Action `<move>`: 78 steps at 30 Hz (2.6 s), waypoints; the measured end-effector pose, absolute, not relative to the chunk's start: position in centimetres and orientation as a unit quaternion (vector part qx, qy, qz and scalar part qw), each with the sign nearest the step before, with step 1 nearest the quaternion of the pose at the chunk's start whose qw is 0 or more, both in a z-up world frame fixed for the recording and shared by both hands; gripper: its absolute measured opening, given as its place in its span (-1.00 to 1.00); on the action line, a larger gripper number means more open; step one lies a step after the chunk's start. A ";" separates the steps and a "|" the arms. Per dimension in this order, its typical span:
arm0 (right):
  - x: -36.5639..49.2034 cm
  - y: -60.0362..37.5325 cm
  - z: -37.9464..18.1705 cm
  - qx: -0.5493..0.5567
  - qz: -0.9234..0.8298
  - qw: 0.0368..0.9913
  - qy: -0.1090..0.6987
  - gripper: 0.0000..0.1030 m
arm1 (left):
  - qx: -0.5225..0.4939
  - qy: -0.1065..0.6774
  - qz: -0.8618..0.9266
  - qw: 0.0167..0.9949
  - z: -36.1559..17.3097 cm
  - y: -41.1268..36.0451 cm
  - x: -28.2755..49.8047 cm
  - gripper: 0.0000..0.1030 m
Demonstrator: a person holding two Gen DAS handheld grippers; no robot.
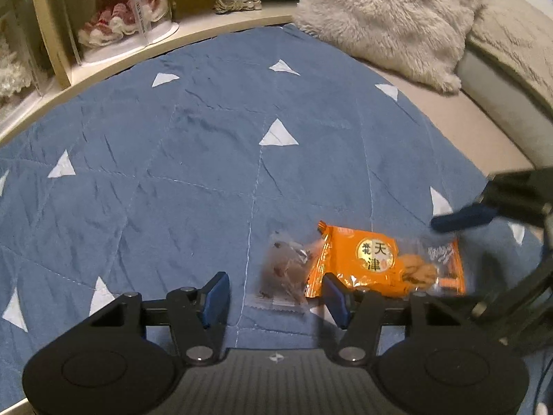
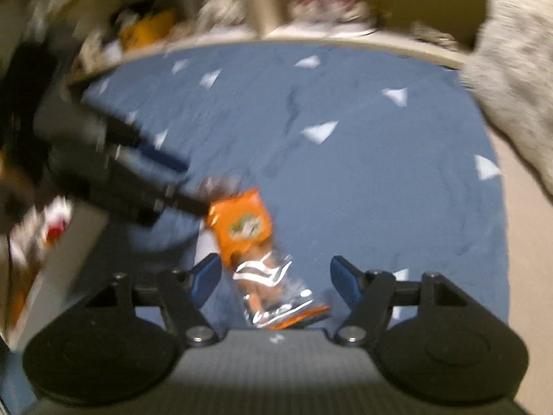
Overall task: Organize snacks
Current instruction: 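Grasp the orange cookie packet with the right tool while the left tool grasps the clear bag, then carry the orange packet and the clear bag over the white tray with both tools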
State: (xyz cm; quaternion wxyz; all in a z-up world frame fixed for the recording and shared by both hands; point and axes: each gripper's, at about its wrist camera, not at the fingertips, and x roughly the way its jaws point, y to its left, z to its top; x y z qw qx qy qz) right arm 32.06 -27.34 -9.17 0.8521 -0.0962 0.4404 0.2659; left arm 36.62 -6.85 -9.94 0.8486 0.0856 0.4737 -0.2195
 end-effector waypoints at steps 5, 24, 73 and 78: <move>32.7 -25.2 -10.7 -0.129 0.276 0.838 0.453 0.27 | 0.052 0.481 -0.219 0.847 -10.4 -6.5 37.4 0.13; 34.5 -27.1 -10.8 -0.066 0.157 0.858 0.485 -0.05 | -0.001 0.484 -0.163 0.860 -11.3 -7.3 37.3 -0.36; 20.5 -11.7 0.1 -0.111 0.297 0.879 0.355 -0.16 | -0.091 0.371 0.020 0.924 1.1 14.5 11.6 -0.37; 19.9 -7.4 0.3 -0.140 0.319 0.868 0.354 -0.16 | -0.113 0.374 0.055 0.919 -0.1 17.7 9.7 -0.37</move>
